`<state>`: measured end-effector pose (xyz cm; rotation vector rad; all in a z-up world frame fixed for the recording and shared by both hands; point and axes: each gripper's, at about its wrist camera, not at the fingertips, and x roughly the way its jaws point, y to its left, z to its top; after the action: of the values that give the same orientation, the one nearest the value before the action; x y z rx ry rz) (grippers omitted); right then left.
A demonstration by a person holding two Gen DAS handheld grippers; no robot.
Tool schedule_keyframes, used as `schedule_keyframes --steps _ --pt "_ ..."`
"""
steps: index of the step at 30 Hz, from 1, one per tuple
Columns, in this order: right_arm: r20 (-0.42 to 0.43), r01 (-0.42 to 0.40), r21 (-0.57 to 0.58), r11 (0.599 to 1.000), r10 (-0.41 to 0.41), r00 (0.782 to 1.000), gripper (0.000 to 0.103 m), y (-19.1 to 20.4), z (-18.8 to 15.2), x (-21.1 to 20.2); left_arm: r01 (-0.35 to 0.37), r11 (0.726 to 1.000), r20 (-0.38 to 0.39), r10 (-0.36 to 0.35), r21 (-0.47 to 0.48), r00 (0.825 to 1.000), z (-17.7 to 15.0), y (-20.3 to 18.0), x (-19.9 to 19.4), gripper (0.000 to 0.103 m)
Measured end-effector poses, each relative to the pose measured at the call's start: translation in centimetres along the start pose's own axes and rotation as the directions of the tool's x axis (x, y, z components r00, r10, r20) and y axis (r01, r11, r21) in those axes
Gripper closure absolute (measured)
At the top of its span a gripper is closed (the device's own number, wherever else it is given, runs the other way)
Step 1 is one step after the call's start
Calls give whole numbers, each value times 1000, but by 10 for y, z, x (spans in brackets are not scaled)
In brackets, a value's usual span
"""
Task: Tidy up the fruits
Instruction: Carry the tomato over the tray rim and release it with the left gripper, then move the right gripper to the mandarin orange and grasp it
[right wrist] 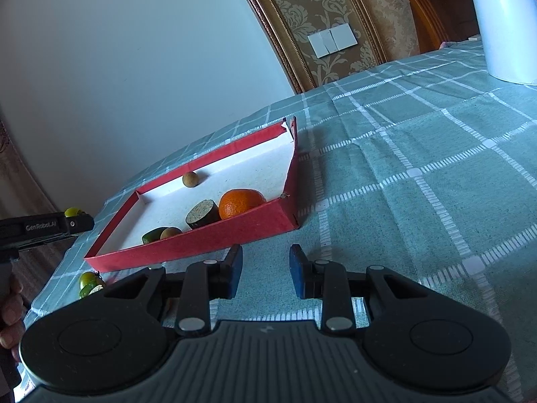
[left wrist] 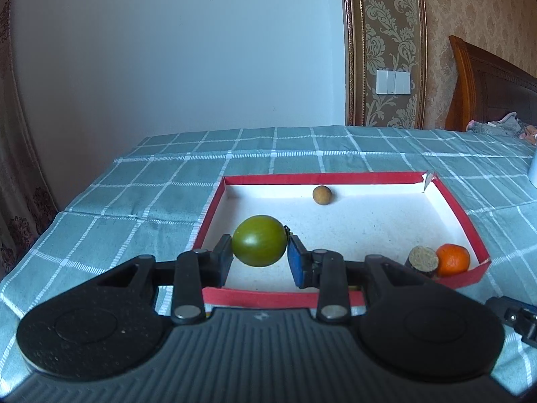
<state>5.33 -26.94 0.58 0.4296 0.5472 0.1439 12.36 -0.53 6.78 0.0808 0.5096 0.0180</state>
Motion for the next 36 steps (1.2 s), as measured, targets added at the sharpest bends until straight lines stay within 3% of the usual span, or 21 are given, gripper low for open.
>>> schedule_keyframes --steps 11,12,14,15,21,25,31,36 --pt "-4 -8 3 1000 8 1000 74 0 0 1 -14 1000 -62 14 -9 998 3 3 44 70" --pt "-4 -9 3 1000 9 1000 74 0 0 1 -20 1000 -65 20 -7 998 2 3 46 68" --pt "-4 -9 4 1000 9 1000 74 0 0 1 -40 999 -55 40 0 998 0 3 46 53" --pt "-4 -9 4 1000 9 1000 74 0 1 0 -51 999 -44 51 3 998 -1 3 45 40" --pt "-2 -7 6 1000 7 1000 74 0 0 1 -43 999 -17 43 14 999 -2 3 28 34" --pt "-1 -5 8 1000 5 1000 74 -1 0 1 -35 999 22 35 -9 999 -11 12 1 5" --pt "-3 -1 8 1000 1 1000 74 -1 0 1 -15 996 34 18 -87 999 -44 47 -42 0" --pt "-7 10 -7 1000 -10 1000 74 2 0 1 -90 987 56 98 -131 994 -79 76 -55 0"
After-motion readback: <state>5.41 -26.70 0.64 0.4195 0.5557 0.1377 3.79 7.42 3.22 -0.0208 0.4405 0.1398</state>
